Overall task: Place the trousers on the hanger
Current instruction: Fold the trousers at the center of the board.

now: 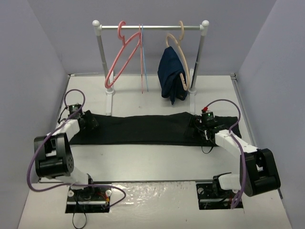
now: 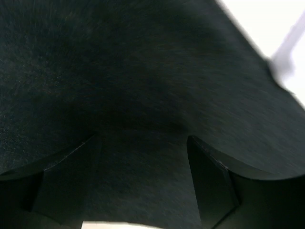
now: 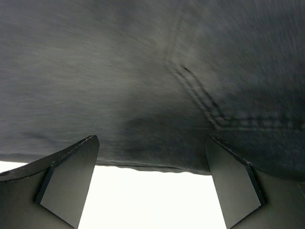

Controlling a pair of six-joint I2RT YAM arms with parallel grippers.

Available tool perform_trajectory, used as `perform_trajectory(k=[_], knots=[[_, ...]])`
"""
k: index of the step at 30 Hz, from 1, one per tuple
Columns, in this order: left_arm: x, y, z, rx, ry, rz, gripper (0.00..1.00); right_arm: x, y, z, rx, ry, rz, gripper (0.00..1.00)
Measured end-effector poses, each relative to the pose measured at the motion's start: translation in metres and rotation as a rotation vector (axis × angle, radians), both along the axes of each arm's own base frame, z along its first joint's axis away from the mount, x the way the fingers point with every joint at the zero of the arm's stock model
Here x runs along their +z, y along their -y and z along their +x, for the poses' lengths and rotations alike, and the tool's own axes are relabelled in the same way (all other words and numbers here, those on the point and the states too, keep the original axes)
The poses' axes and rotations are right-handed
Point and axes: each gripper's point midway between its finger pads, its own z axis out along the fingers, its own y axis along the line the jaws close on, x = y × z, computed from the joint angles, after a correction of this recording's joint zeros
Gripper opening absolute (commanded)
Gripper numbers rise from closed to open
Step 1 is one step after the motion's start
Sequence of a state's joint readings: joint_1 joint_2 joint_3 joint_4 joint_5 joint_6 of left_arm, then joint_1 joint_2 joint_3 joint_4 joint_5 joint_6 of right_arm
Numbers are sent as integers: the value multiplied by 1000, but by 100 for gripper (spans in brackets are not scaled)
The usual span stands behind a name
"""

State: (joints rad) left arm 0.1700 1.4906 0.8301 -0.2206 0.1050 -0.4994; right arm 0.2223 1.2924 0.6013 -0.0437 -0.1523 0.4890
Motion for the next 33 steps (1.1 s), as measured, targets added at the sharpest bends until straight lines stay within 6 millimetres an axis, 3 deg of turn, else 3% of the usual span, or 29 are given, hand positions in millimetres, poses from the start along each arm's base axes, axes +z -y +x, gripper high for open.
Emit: perform_trajectory(k=[2,7,11,15,20,23,27,33], knots=[[-16,-5,-1,34,-37,-13,69,-12,5,-7,-26,-37,-9,92],[-13,-26,11,115,-1,-39,69,-12,11,-4,-103,-44,16,92],[-10,-66,4,223,-10,-30,74,-11,16,-5,-130,-52,0,92],[15,-100,-2,244,-4,50,80,-1,24,-5,-125,-49,-45,96],[60,-118,21,112,77,185,87,33,18,5,-70,49,-49,100],[66,-123,36,12,76,229,90,52,12,11,-25,114,-41,100],[43,-124,45,-89,24,211,93,64,7,9,25,151,-29,100],[-3,-120,38,-200,-87,141,93,80,2,4,70,204,-4,100]])
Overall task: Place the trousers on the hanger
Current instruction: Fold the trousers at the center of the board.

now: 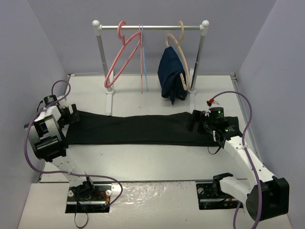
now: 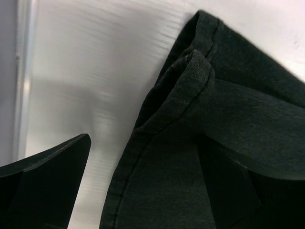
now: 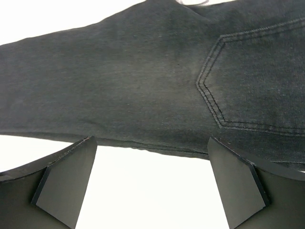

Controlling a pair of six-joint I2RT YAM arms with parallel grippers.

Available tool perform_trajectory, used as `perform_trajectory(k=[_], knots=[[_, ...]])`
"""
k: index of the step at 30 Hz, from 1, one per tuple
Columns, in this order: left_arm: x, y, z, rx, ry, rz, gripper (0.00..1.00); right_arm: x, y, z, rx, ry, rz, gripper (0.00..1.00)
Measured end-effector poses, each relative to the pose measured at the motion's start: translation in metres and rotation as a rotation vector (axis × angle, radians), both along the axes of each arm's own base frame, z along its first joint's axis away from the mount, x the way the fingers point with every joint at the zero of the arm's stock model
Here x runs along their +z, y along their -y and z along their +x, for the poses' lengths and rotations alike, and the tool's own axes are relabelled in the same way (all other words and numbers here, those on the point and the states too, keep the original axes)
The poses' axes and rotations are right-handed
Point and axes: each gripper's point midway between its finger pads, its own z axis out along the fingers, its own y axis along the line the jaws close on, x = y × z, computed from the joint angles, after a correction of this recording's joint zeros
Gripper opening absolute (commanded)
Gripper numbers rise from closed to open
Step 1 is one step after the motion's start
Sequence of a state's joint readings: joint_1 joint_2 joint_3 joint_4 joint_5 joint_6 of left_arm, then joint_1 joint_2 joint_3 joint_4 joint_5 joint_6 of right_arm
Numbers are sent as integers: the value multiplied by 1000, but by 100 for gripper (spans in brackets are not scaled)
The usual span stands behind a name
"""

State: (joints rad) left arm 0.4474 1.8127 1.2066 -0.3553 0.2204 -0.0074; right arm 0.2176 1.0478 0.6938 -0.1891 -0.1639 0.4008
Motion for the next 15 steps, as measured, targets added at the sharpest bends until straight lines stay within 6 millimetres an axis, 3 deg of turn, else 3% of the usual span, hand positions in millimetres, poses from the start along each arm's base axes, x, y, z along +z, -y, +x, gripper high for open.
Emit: perform_trajectory(k=[6,15], knots=[[-14,0,5,-65,-31,-22,90,7,-3,-2,28,23,12,100],[-17,-1,4,-105,-31,-3,69,5,-3,-2,37,17,5,100]])
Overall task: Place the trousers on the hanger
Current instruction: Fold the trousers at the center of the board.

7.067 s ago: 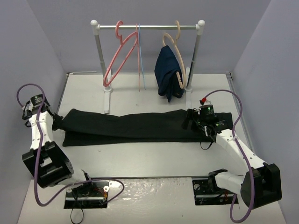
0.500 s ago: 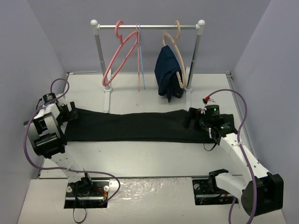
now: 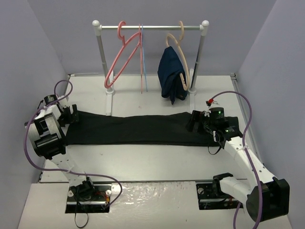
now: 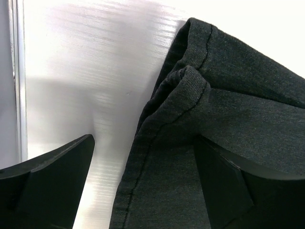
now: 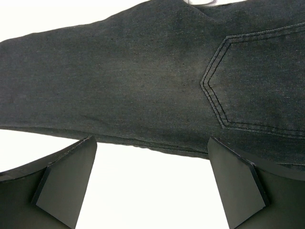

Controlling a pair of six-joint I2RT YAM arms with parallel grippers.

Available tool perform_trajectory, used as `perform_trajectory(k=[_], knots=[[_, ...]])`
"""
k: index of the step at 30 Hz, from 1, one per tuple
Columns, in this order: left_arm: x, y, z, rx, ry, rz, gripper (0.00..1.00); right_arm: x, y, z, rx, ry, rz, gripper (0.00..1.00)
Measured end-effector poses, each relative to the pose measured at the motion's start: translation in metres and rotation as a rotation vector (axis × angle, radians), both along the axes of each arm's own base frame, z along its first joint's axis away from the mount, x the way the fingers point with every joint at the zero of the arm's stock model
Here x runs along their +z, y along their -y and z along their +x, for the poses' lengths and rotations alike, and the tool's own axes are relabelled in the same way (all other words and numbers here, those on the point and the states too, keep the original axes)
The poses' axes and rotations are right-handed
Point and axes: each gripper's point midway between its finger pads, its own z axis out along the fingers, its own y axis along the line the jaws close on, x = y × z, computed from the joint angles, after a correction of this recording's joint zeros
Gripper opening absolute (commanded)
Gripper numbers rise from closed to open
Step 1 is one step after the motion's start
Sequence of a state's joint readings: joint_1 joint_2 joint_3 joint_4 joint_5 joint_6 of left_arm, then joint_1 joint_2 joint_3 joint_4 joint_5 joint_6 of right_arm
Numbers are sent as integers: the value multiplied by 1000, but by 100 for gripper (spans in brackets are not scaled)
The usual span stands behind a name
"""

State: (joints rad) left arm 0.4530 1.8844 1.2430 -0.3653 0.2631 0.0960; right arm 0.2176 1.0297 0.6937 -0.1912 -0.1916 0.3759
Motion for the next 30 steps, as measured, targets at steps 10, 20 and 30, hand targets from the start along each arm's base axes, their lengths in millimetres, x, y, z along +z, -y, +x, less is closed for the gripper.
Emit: perform_trajectory(k=[10,20,30], knots=[[-2,10,-5,-30,12,-15,5,0,0,0,3,1,-3,100],[5,25,-18,29,-19,-84,0,-3,0,-1,3,-3,-4,100],[92,59,-35,251,97,-200,0,-5,8,1,-43,-2,-26,100]])
